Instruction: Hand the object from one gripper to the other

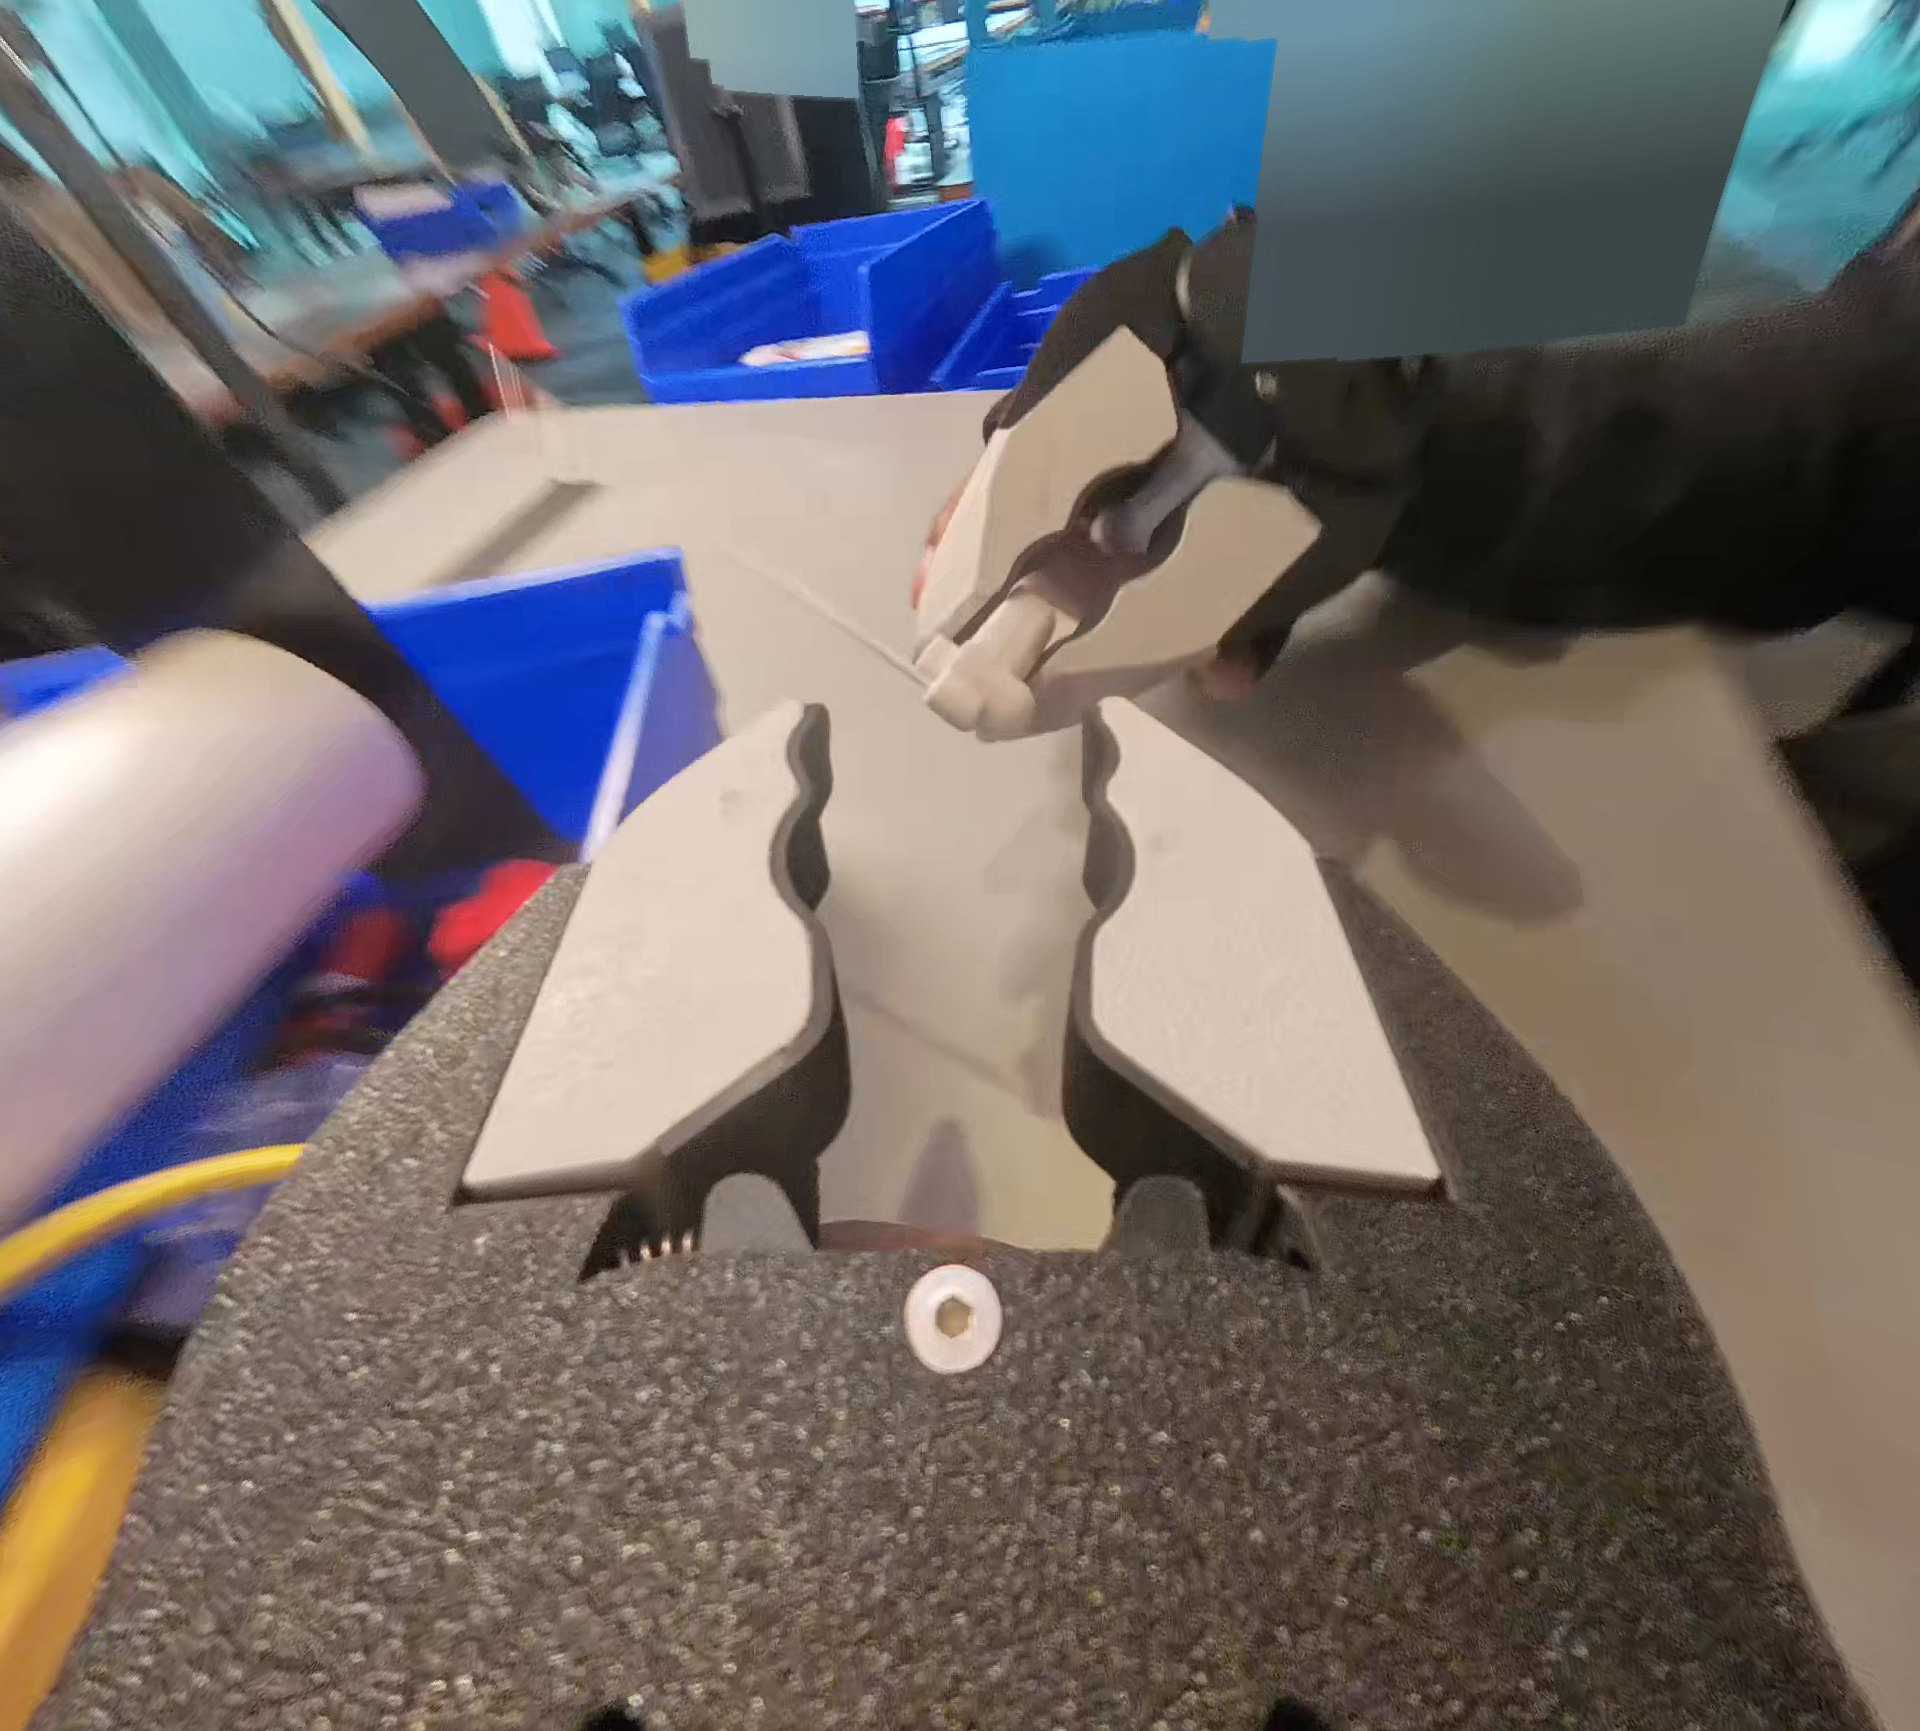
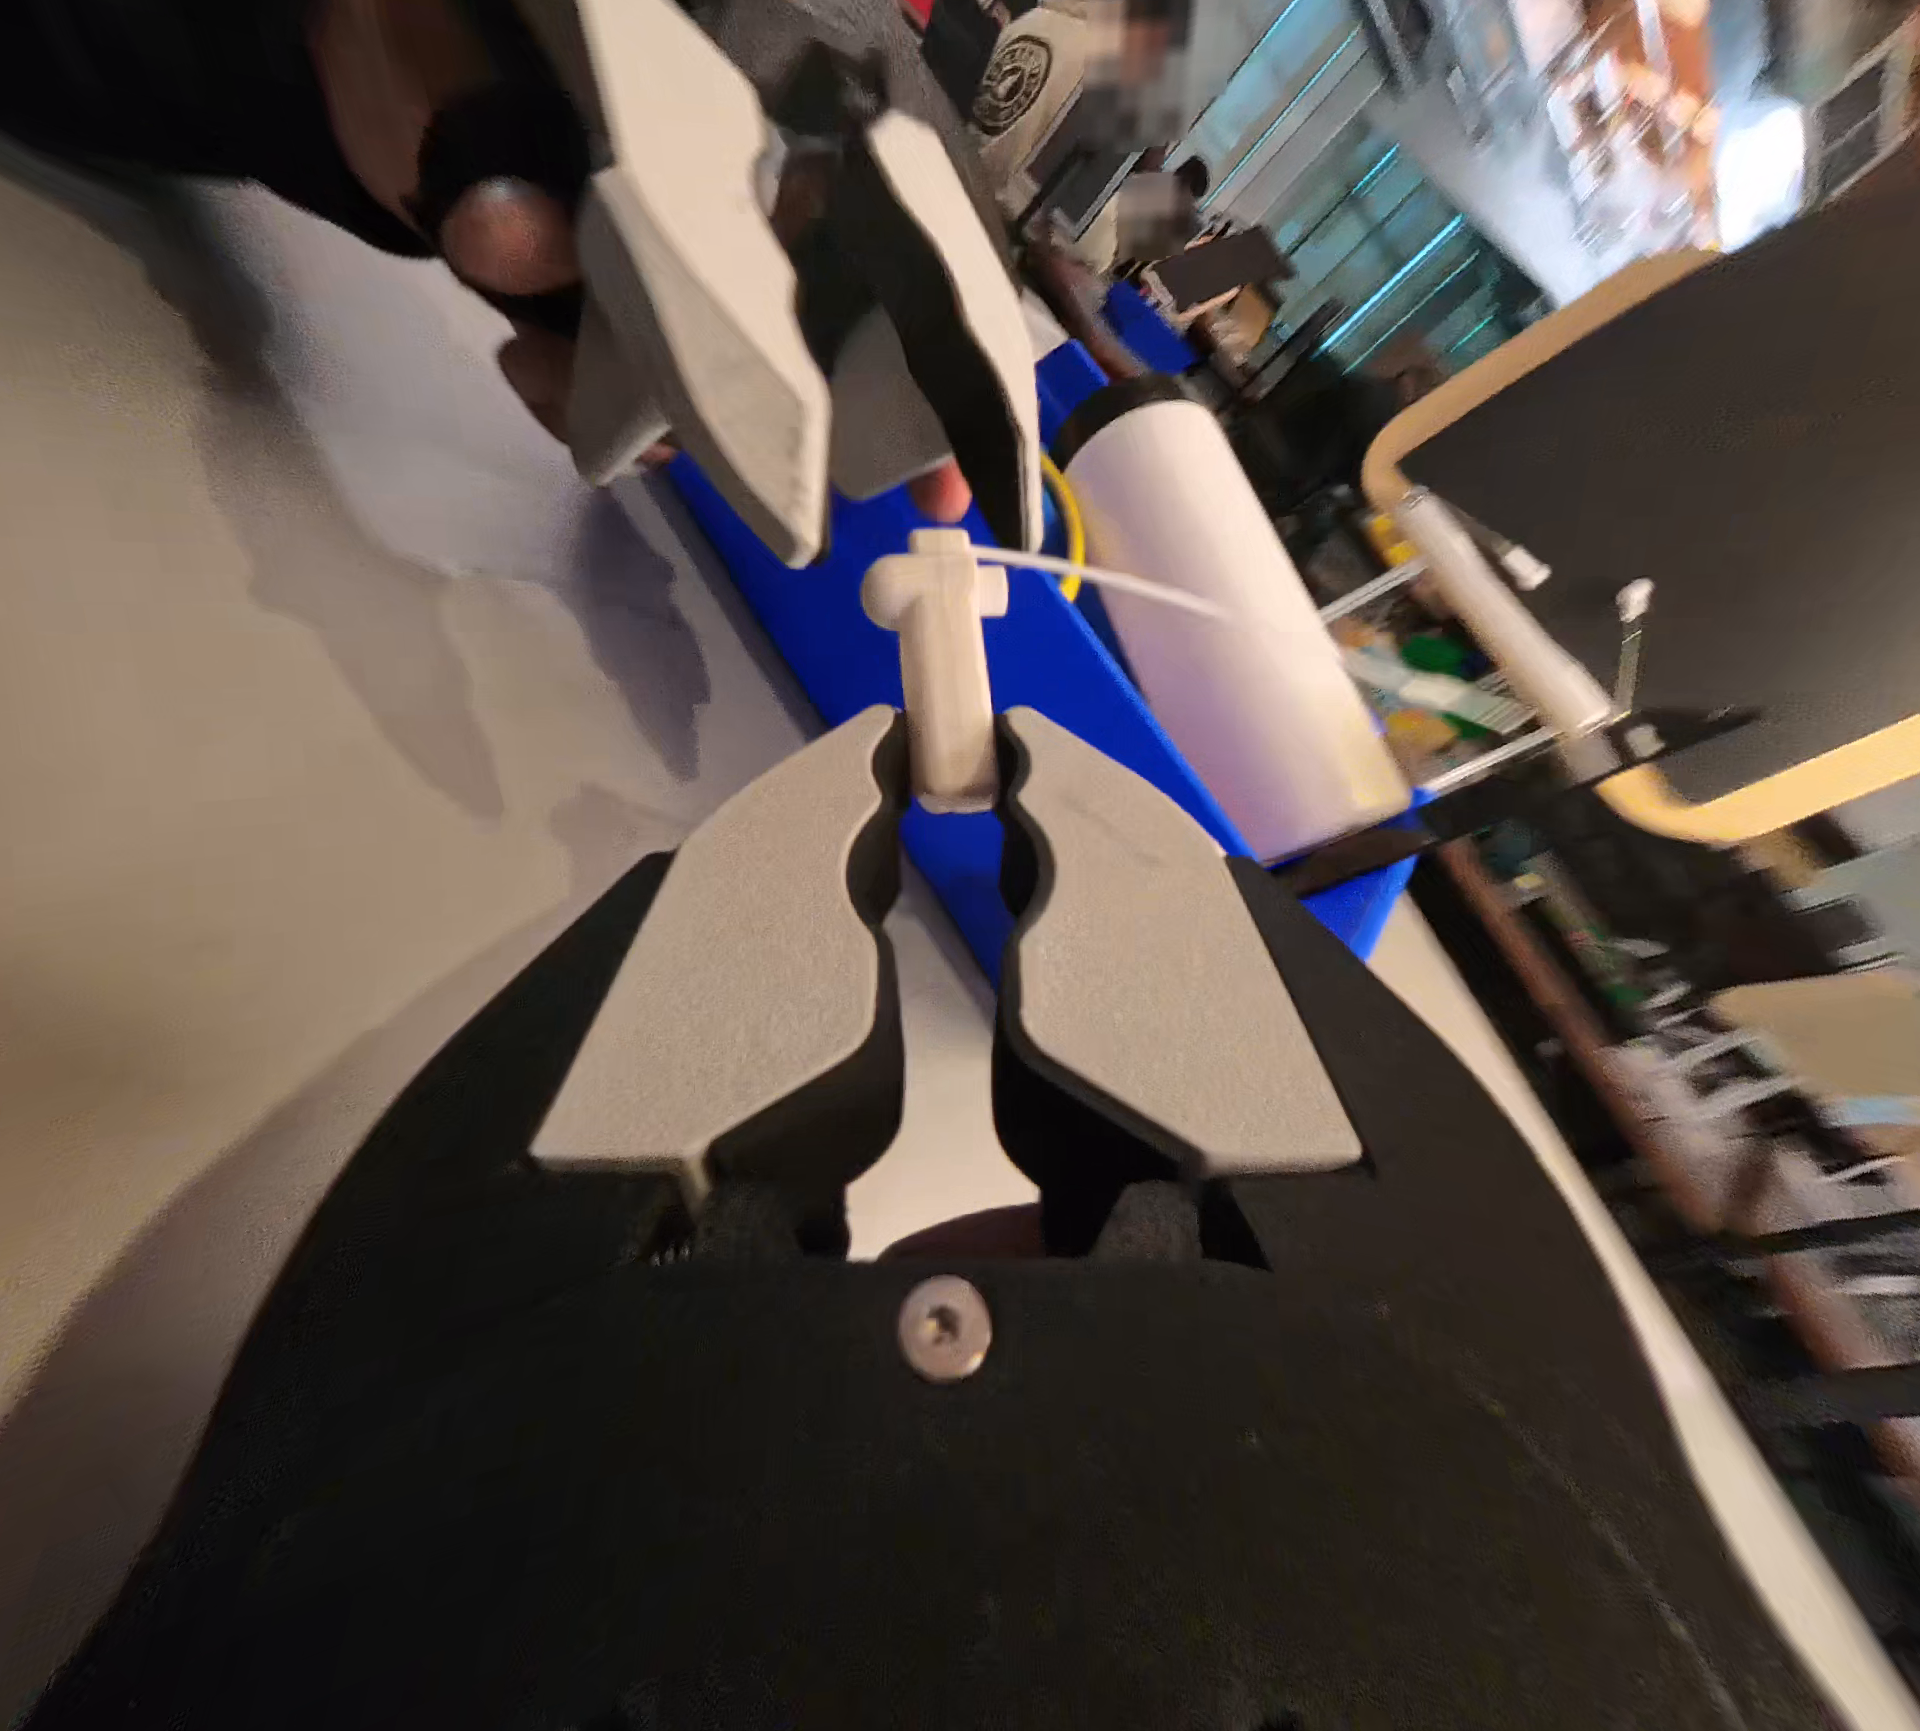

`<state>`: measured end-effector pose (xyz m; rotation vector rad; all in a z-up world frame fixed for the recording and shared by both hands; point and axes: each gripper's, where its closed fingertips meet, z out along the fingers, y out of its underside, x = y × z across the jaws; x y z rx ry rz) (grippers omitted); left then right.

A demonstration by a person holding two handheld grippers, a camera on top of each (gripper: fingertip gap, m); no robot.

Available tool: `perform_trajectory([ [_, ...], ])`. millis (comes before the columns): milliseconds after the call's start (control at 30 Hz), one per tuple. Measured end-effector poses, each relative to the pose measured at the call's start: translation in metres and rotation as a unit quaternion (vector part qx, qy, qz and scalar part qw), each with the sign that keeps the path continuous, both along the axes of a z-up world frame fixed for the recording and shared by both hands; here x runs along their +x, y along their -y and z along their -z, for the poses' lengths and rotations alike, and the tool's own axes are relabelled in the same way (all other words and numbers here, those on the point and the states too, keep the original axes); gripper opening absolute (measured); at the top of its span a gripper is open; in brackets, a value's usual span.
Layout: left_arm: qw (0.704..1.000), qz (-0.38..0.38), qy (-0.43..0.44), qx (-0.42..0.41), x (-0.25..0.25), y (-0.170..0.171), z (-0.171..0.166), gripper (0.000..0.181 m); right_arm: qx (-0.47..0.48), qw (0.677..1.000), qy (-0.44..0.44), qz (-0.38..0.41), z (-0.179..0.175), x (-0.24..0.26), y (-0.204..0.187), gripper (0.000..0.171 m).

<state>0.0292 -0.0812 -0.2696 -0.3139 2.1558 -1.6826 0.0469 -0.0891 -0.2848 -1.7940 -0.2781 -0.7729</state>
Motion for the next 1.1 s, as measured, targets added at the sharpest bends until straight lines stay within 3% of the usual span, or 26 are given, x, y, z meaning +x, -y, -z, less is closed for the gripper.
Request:
perform_trajectory([
  [133,0.973,-0.010,0.213,0.091,-0.005,-0.005,-0.011,0.054,0.005,0.988,-0.151,-0.041,0.007,-0.004,0.003,0.014],
  [233,0.948,0.028,0.296,0.114,-0.021,0.003,-0.009,0.049,0.001,0.966,-0.241,-0.099,0.009,-0.021,0.002,0.014],
  [400,0.918,0.044,0.353,0.176,-0.025,0.010,0.012,0.036,-0.026,0.941,-0.298,-0.161,0.015,-0.045,0.000,0.014],
  [500,0.912,0.048,0.365,0.180,-0.030,0.016,0.016,0.020,-0.029,0.942,-0.284,-0.174,0.015,-0.051,-0.001,0.014],
  [567,0.916,0.034,0.355,0.181,-0.026,0.015,0.014,0.020,-0.016,0.954,-0.250,-0.167,0.010,-0.047,-0.001,0.015],
  [667,0.948,0.003,0.299,0.113,-0.021,0.012,-0.005,0.020,0.044,0.976,-0.172,-0.127,-0.009,-0.032,-0.002,0.024],
  [833,0.981,-0.002,0.161,-0.104,-0.023,0.003,-0.050,0.019,0.118,0.984,-0.100,-0.090,-0.038,-0.023,0.005,0.027],
  [933,0.969,0.016,0.095,-0.229,-0.025,-0.009,-0.072,0.019,0.123,0.978,-0.123,-0.116,-0.040,-0.035,0.000,0.016],
  [1100,0.917,0.070,-0.009,-0.393,-0.028,-0.026,-0.091,0.019,0.099,0.963,-0.214,-0.131,-0.017,-0.049,-0.025,0.015],
])
